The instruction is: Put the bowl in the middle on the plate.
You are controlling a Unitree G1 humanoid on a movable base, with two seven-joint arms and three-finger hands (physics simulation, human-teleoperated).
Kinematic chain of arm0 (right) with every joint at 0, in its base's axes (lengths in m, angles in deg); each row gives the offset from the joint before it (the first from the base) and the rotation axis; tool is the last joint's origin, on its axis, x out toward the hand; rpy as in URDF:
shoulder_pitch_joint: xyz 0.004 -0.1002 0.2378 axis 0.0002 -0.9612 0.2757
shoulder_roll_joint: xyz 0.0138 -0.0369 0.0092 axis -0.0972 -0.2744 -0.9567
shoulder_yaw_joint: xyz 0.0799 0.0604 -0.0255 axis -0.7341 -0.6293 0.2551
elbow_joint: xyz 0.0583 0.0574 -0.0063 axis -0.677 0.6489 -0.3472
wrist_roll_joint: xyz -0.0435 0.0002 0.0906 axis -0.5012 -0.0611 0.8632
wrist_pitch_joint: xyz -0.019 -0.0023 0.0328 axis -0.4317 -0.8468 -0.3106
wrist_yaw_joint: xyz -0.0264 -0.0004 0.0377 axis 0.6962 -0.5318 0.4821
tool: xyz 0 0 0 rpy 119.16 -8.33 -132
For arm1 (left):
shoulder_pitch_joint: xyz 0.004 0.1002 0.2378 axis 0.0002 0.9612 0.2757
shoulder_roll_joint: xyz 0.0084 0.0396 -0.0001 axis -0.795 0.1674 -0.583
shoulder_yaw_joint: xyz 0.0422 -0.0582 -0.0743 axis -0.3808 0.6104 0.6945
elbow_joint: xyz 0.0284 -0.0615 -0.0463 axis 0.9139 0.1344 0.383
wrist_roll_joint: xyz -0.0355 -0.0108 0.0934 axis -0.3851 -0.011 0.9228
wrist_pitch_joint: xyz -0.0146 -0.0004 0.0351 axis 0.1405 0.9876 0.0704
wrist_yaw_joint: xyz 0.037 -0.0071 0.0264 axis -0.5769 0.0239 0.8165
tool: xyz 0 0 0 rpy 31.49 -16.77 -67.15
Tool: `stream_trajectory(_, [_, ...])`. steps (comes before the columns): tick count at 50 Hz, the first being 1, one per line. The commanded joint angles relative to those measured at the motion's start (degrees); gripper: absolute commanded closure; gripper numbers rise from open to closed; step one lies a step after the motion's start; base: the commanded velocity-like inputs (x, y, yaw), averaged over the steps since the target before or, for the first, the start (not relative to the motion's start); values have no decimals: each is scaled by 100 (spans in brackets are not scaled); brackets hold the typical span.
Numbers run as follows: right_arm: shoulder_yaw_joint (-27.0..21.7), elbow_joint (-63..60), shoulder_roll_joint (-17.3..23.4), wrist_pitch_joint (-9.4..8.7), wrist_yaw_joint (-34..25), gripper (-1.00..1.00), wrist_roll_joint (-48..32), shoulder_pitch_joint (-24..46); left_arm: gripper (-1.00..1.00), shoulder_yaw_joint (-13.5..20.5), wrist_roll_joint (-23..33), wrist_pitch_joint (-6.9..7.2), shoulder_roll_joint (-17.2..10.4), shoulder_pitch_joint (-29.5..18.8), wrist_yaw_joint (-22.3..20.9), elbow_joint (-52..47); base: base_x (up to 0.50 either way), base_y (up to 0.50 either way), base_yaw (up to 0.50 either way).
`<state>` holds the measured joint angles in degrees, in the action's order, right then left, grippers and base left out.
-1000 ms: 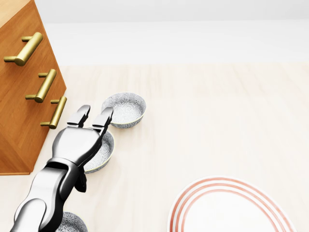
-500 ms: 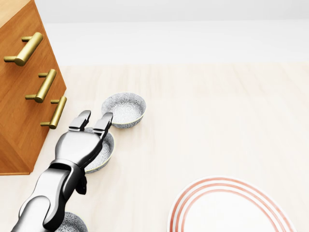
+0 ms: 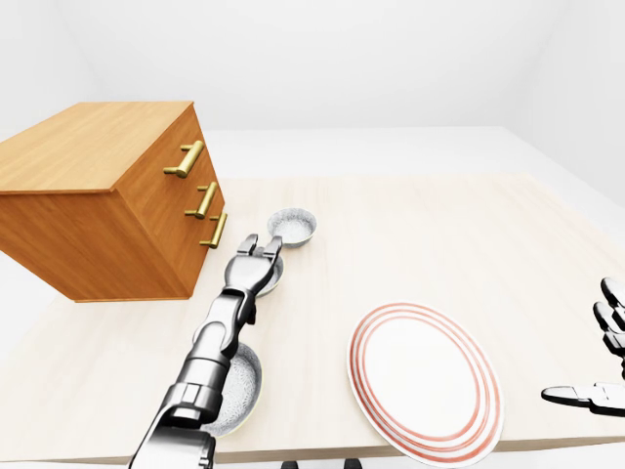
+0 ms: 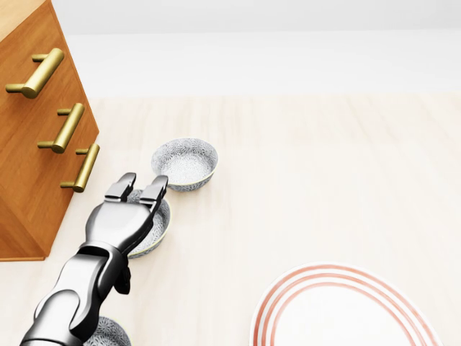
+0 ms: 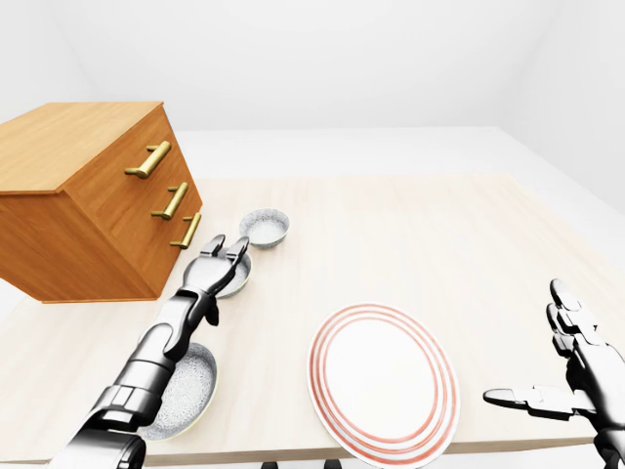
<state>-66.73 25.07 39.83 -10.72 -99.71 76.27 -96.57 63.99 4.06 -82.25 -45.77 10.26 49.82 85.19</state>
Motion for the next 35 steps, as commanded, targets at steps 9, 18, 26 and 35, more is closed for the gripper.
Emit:
stream_trajectory(9, [2, -50, -9, 0, 0, -100, -15, -15, -100, -69, -55, 0, -10, -185, 395, 726, 0, 0, 0])
stream_trajectory(18, [7, 6, -7, 0, 0, -100, -24, -14, -100, -99, -89, 0, -24, -263, 518, 983, 0, 0, 0])
stream_trajectory(26, [1, -28, -10, 0, 0, -100, -29, -12, -100, -126, -165, 0, 26, -296, 428, 1014, 0, 0, 0])
stream_trajectory(35, [-11, -50, -28, 0, 0, -100, -44, -17, -100, -140, -152, 0, 16, -353, 540, 1168, 0, 0, 0])
